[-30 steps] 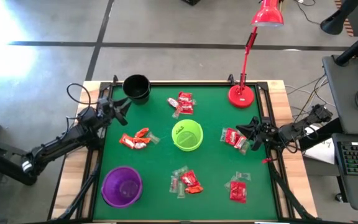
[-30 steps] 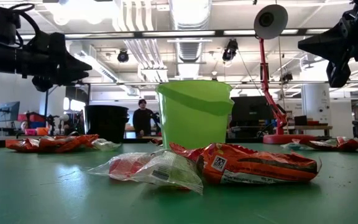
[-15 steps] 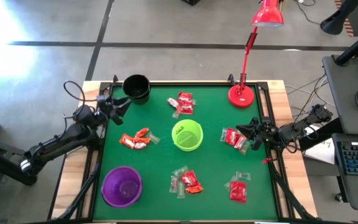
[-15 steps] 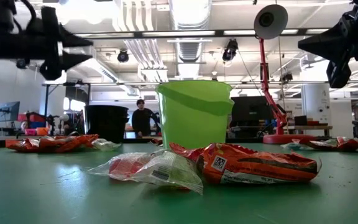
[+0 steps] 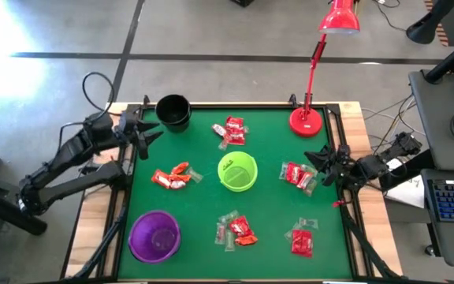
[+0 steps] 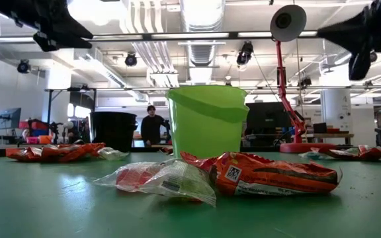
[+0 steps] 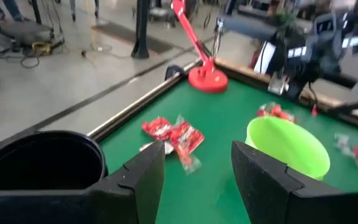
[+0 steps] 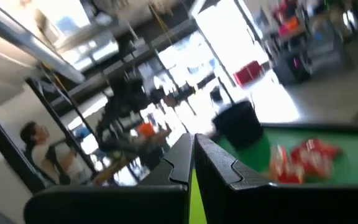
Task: Sort candy
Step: Put the orange chocolate into the black bucket
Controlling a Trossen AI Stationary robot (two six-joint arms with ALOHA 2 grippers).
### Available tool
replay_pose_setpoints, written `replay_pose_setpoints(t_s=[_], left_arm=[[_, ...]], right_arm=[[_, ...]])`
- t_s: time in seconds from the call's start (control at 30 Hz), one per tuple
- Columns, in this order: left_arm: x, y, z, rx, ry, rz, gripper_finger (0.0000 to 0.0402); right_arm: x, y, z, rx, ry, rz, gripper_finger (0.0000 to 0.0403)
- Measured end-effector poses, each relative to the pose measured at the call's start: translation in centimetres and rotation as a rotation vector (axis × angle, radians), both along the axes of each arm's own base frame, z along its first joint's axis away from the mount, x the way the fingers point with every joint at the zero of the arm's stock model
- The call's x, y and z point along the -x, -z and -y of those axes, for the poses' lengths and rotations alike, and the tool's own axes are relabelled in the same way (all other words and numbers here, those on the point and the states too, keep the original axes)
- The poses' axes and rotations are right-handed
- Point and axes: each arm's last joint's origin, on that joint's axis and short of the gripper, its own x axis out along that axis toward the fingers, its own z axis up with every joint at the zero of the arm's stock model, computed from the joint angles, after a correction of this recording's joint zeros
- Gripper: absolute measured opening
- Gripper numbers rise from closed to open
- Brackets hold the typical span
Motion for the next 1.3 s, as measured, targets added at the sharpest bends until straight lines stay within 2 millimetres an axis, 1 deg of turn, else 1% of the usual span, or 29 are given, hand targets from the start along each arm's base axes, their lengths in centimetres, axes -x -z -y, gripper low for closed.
replay_pose_setpoints(t_s=[0.1,0.17,0.3,0.47,0.6,0.77,0.9,1.07,1.2,1.3], left_arm=[[-0.2,-0.6,-0.1,0.009,0.004,-0.034,0.0163],[-0.4,-0.6,-0.3,0.029,0.004,-0.061,0.0162],[-0.9,0.5,-0.6,0.139,-0.012,-0.147,0.0162],[-1.5,2.1,-1.0,0.286,-0.04,-0.228,0.0162],[-2.3,2.6,-1.3,0.335,0.016,-0.26,0.0162],[-3.3,3.4,-1.8,0.426,0.077,-0.29,0.0162],[-3.9,4.1,-2.2,0.451,0.08,-0.339,0.0162],[-4.5,5.0,-2.2,0.501,0.091,-0.416,0.0162],[-5.4,5.6,-1.8,0.527,0.129,-0.465,0.0162],[-6.3,6.2,-1.3,0.487,0.141,-0.535,0.0162]], right_arm=[[0.4,-1.3,0.2,0.052,0.027,0.036,0.0009],[0.6,-2.4,0.3,0.088,0.041,0.031,0.0009],[1.0,-5.0,0.6,0.171,0.104,-0.039,0.0009],[1.5,-8.5,1.2,0.244,0.27,-0.19,0.0009],[1.9,-11.0,1.5,0.285,0.282,-0.252,0.0009],[2.6,-13.7,1.8,0.298,0.287,-0.254,0.0009],[3.0,-15.1,2.0,0.345,0.304,-0.263,0.0009],[3.5,-16.5,2.3,0.338,0.31,-0.242,0.0009],[3.9,-17.3,2.5,0.344,0.318,-0.232,0.0009],[4.2,-17.9,2.7,0.349,0.325,-0.226,0.0009]])
